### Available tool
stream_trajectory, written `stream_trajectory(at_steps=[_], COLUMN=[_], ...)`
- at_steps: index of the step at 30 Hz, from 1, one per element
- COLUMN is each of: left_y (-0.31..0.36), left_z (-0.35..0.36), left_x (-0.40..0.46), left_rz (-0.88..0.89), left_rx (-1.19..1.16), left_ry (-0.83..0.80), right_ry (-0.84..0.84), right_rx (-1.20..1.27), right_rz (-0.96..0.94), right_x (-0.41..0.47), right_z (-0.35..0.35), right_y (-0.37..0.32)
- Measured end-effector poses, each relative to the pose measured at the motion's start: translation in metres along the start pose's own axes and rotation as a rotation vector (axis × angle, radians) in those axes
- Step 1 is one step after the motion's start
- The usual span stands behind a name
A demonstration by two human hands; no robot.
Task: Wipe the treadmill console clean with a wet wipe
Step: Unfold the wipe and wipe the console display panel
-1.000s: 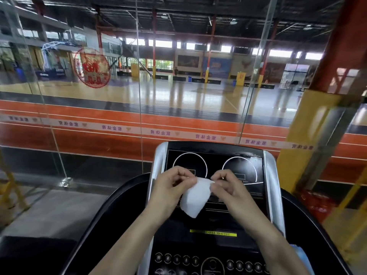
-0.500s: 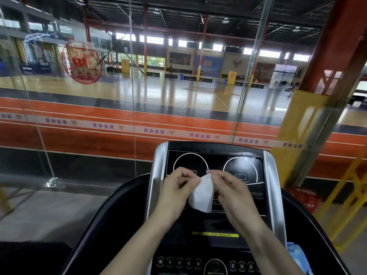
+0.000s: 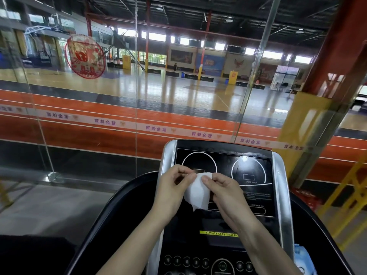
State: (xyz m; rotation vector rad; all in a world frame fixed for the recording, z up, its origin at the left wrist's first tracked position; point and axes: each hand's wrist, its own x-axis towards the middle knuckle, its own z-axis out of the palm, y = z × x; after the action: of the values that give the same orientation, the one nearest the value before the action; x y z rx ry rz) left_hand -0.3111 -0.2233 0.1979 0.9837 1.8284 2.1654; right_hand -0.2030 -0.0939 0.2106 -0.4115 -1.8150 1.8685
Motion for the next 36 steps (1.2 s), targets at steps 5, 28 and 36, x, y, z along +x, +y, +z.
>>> stream_trajectory(at_steps=[5,28,36], left_y=[-0.025,-0.082,-0.089], left_z=[-0.030,-0.035,-0.039], left_x=[0.023,0.057,0.054], left_rz=[0.230,0.360,0.359], left_rx=[0.530,1.191,1.248], left_ry=[0.081,0.107,0.121], right_ry=[0.229,-0.067,-0.229], right_rx=[-0.385,-1.503,-1.523], right_rz=[-0.125,-0.595,-0.582], right_x=[0.045,0.092,0.104], right_z=[-0.002,0.003,0.026], right_y=[-0.006,0.062,0.055])
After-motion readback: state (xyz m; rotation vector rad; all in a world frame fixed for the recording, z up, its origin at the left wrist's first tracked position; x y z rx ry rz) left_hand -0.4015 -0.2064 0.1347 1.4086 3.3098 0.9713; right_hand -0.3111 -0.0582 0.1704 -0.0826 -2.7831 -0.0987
